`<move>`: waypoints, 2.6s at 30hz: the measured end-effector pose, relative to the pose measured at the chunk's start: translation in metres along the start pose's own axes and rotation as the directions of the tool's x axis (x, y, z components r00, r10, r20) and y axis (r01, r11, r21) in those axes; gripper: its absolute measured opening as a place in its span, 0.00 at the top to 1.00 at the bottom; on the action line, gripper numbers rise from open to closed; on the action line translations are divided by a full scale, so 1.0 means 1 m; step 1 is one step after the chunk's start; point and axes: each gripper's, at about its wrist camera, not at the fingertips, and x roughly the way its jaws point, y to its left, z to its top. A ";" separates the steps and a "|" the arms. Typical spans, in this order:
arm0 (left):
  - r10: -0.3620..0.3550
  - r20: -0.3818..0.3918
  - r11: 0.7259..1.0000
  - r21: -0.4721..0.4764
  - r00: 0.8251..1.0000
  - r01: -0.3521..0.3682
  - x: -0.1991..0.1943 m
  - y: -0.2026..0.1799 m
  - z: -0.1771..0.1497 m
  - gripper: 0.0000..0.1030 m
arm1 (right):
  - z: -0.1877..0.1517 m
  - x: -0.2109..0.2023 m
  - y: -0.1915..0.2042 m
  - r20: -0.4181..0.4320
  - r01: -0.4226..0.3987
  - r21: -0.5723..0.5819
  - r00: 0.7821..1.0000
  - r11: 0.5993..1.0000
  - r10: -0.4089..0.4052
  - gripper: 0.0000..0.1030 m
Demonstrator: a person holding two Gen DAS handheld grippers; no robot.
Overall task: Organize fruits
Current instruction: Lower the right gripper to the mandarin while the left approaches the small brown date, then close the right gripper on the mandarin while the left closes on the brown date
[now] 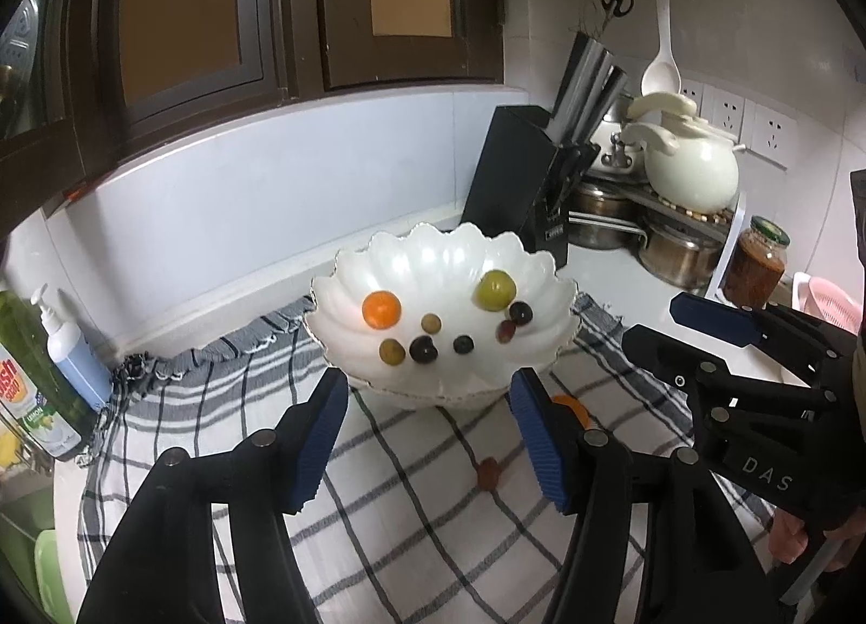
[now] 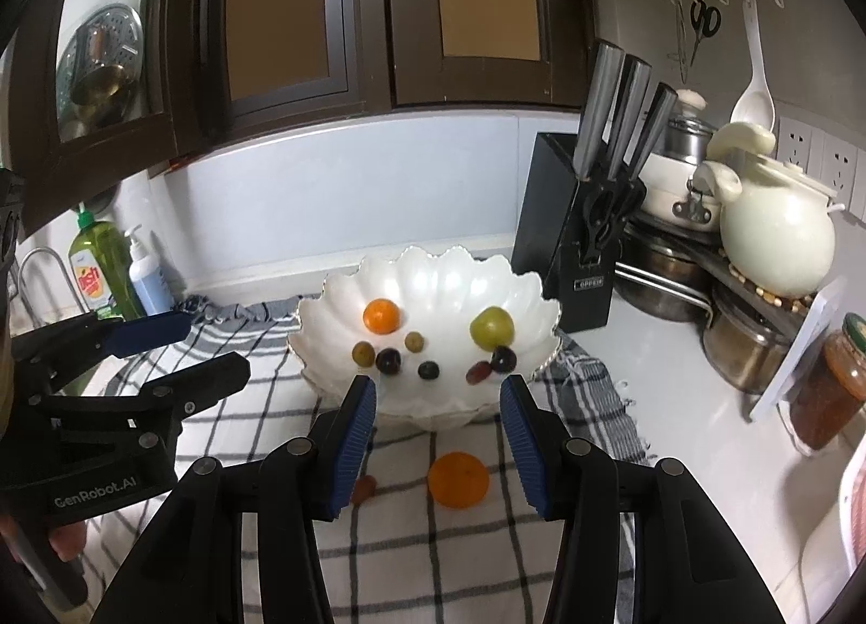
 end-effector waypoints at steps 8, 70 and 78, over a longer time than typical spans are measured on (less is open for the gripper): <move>-0.020 -0.020 0.999 0.032 1.000 0.021 0.008 -0.007 -0.017 0.40 | -0.019 0.006 -0.003 -0.044 0.005 0.012 0.999 1.000 -0.004 0.52; -0.175 -0.278 0.984 -0.011 0.945 0.179 0.129 -0.028 -0.077 0.75 | -0.068 0.125 -0.027 -0.313 -0.053 0.123 0.946 0.991 0.089 0.52; -0.180 -0.275 0.983 -0.026 0.944 0.180 0.132 -0.025 -0.076 0.84 | -0.070 0.123 -0.024 -0.308 -0.044 0.121 0.948 0.992 0.080 0.53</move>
